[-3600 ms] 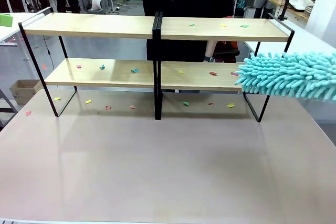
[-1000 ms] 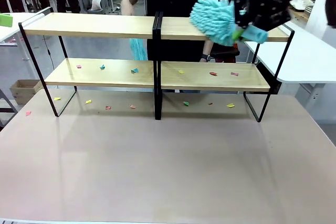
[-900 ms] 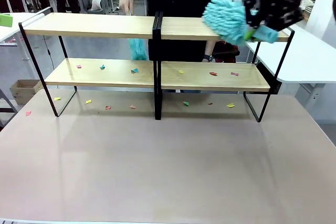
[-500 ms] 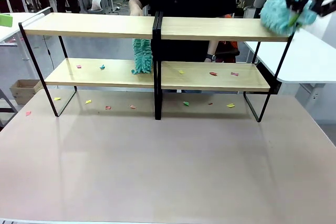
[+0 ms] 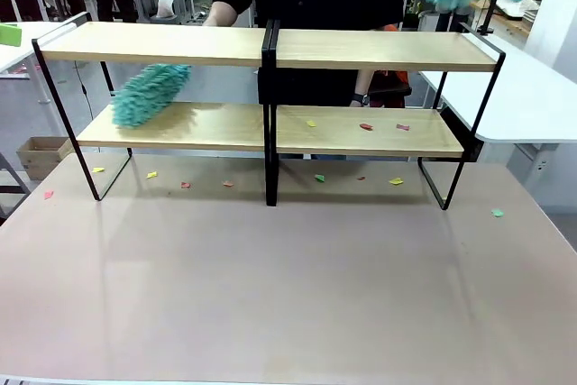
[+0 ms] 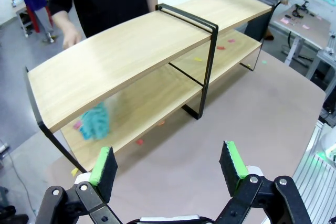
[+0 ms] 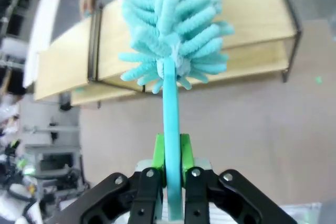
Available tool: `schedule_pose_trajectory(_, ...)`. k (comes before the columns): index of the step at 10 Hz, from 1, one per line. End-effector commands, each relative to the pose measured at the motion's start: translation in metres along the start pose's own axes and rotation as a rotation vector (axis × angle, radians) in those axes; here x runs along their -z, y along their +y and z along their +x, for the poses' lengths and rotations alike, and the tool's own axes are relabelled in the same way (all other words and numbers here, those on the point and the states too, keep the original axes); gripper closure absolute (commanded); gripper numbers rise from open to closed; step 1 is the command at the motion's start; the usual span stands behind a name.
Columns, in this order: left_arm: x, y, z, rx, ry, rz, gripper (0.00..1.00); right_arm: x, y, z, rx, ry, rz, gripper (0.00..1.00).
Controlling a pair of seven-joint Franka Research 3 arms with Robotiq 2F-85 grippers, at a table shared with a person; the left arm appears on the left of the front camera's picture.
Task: Clean the shelves.
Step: Clean a randomly selected level of the Shelf with the Duster.
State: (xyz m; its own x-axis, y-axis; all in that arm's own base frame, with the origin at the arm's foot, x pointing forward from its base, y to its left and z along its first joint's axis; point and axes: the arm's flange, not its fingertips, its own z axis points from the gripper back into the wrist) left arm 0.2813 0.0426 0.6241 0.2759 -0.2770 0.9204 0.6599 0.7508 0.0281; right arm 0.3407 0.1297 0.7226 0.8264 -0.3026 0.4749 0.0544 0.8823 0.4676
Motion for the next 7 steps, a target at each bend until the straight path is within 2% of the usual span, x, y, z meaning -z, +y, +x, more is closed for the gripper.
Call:
schedule_pose_trajectory(1,0.0,0.0,0.0,0.001,0.003,-0.004,0.0,0.0,-0.023,0.0,-0.017,0.187,0.115,0.88)
schedule_pose_trajectory(2,0.0,0.0,0.0,0.001,0.003,-0.004,0.0,-0.011,-0.034,0.002,-0.037,0.316,0.236,0.88)
schedule_pose_trajectory(3,0.0,0.0,0.0,0.001,0.003,-0.004,0.0,-0.031,-0.054,0.005,-0.069,0.497,0.392,0.88)
schedule_pose_trajectory(4,0.0,0.0,0.0,0.001,0.003,-0.004,0.0,-0.054,-0.081,0.008,-0.095,0.664,0.513,0.88)
schedule_pose_trajectory(5,0.0,0.0,0.0,0.001,0.003,-0.004,0.0,-0.079,-0.112,0.009,-0.093,0.783,0.609,0.88)
schedule_pose_trajectory(7,0.0,0.0,0.0,0.001,0.003,-0.004,0.0,-0.123,-0.175,-0.005,-0.177,0.977,0.667,0.88)
